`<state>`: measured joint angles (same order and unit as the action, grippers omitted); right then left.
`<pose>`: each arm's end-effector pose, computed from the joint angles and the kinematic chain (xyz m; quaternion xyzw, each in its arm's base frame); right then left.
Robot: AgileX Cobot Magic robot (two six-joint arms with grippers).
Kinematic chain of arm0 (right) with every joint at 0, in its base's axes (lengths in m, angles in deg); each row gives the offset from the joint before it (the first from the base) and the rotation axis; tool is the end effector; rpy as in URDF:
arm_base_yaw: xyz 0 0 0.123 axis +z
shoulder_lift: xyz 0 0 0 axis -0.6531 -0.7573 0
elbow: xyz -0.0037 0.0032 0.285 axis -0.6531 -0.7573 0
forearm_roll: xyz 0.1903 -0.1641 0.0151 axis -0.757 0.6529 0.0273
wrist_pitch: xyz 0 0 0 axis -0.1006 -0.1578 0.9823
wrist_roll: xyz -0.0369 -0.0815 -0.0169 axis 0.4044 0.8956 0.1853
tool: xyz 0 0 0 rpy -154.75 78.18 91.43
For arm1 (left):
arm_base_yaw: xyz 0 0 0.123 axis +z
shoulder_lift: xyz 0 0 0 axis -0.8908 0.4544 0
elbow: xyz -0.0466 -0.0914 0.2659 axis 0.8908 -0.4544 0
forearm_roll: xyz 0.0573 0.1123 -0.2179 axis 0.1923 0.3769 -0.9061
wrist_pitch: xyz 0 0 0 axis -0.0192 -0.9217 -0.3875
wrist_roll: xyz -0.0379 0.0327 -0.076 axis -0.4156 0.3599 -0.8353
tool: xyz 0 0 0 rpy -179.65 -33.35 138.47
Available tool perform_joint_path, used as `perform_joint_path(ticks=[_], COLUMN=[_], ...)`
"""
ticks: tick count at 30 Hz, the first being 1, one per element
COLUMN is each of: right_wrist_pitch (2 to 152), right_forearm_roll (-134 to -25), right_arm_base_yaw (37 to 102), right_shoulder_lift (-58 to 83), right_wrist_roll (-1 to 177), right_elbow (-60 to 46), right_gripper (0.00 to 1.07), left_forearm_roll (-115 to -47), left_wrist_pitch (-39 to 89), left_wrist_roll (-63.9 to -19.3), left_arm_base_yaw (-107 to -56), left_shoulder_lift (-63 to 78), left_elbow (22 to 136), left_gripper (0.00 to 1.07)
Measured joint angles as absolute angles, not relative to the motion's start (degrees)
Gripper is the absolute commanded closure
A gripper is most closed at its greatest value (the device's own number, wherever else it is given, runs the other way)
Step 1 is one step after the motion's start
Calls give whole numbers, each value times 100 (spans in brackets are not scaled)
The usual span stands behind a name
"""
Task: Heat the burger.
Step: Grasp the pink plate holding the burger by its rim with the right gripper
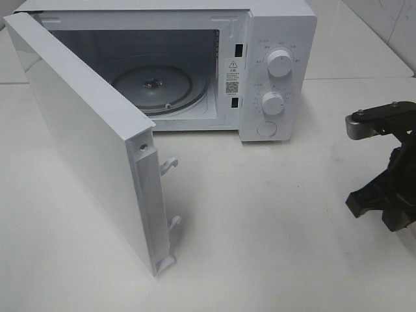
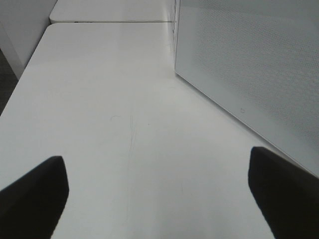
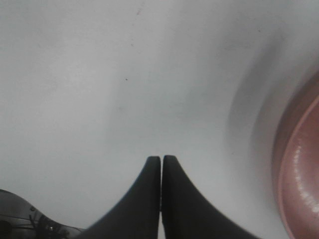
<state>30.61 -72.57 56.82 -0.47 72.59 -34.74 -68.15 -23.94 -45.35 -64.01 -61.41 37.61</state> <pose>0.2211 0.0560 0.1862 -0.0851 0.9914 -0.0218 0.0975 -0.0051 -0.0025 0.2796 0.0082 0.8458 -0.0208 0.5331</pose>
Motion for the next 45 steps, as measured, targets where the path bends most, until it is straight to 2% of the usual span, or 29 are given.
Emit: perform_joint_path(ticks=[11, 15, 16, 17, 18, 19, 20, 21, 22, 23, 24, 25, 26, 33, 45], right_wrist_pitch=[2751, 2751, 2751, 2751, 2751, 2751, 2751, 2763, 2763, 2803, 2849, 2849, 2986, 3175, 3313], right_forearm_roll=[-6913, -6712, -6655, -6655, -6638, -6638, -6621, -6609, -6609, -6609, -6598, -6598, -6569, -6500, -6466], right_arm_base_yaw=[4874, 4679, 4611, 4611, 4536, 4536, 4502, 4473, 4473, 4473, 4473, 4473, 4473, 4450, 3940], right_shoulder_lift=[-47, -47, -47, -47, -47, -47, -47, -47, -47, -47, -47, -47, -47, -47, -173], right_wrist_roll=[7804, 7832, 7832, 7832, 7832, 7832, 7832, 7832, 7832, 7804, 7775, 7775, 7695, 7689, 7695], right_elbow=[-3474, -3474, -3474, -3474, -3474, -3474, -3474, -3474, -3474, -3474, -3474, -3474, -3474, -3474, -3474], right_gripper=[106, 100, 92, 92, 77, 77, 69, 47, 47, 23, 15, 15, 4, 6, 10], left_forearm_roll=[-6815, -6815, -6815, -6815, -6815, -6815, -6815, -6815, -6815, -6815, -6815, -6815, -6815, -6815, -6815], left_wrist_pitch=[-2394, -2394, -2394, -2394, -2394, -2394, -2394, -2394, -2394, -2394, -2394, -2394, -2394, -2394, -2394], left_wrist_roll=[-4535, -4535, -4535, -4535, -4535, -4535, -4535, -4535, -4535, -4535, -4535, -4535, -4535, -4535, -4535], left_arm_base_yaw=[-6401, -6401, -6401, -6401, -6401, -6401, -6401, -6401, -6401, -6401, -6401, -6401, -6401, -6401, -6401], left_shoulder_lift=[-6141, -6141, -6141, -6141, -6141, -6141, -6141, -6141, -6141, -6141, -6141, -6141, -6141, -6141, -6141], left_elbow=[3761, 3761, 3761, 3761, 3761, 3761, 3761, 3761, 3761, 3761, 3761, 3761, 3761, 3761, 3761], left_gripper=[17, 17, 17, 17, 17, 17, 17, 17, 17, 17, 17, 17, 17, 17, 17])
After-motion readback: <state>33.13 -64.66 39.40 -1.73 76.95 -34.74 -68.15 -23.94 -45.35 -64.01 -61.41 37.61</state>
